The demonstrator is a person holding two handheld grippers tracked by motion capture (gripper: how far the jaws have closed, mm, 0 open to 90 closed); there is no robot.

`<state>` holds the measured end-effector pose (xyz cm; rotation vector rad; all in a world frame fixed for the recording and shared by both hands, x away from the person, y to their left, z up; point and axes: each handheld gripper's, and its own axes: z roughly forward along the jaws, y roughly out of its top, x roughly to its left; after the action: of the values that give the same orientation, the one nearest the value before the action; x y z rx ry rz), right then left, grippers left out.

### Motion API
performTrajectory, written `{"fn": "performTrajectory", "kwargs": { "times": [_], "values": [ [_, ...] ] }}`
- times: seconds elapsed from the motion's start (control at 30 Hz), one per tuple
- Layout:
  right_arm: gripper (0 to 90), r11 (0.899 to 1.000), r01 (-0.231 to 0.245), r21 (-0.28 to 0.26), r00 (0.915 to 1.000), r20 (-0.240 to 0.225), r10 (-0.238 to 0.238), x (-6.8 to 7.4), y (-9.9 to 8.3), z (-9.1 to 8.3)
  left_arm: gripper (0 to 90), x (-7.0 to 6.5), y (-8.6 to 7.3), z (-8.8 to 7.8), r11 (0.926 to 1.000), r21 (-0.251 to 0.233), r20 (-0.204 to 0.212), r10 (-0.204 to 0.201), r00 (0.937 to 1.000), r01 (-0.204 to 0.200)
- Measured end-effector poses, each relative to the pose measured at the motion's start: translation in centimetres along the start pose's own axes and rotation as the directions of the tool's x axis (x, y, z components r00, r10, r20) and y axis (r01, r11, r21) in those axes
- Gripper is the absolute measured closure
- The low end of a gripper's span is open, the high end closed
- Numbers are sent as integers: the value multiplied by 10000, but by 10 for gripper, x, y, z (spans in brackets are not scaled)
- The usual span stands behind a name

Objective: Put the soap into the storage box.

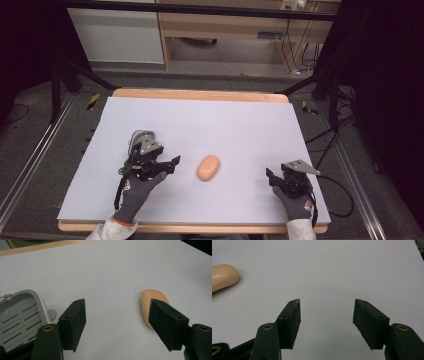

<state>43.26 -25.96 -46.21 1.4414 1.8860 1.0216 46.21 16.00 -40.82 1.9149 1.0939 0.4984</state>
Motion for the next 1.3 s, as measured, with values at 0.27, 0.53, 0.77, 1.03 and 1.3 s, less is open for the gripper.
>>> {"fn": "performTrajectory", "kwargs": {
  "times": [0.27, 0.53, 0.77, 1.03, 1.3],
  "values": [
    [394, 10000, 14, -6, 10000, -70, -14, 1, 1, 0, 286, -9, 2, 11, 9996, 208, 157, 201, 9997, -205],
    [394, 10000, 88, 4, 9999, -89, -88, 2, 1, 1, 275, -19, 2, 23, 9988, 364, 270, 304, 9992, -314],
    [394, 10000, 64, 23, 9999, -134, -64, 2, 1, 1, 268, -32, 2, 39, 9973, 595, 489, 410, 9980, -439],
    [394, 9999, 100, 23, 9999, -108, -99, 2, 1, 1, 257, -44, 3, 52, 9939, 842, 594, 665, 9960, -714],
    [392, 10000, 80, 27, 9999, -129, -80, 2, 1, 1, 252, -51, 4, 62, 9910, 1031, 702, 780, 9945, -850]
  ]
}}
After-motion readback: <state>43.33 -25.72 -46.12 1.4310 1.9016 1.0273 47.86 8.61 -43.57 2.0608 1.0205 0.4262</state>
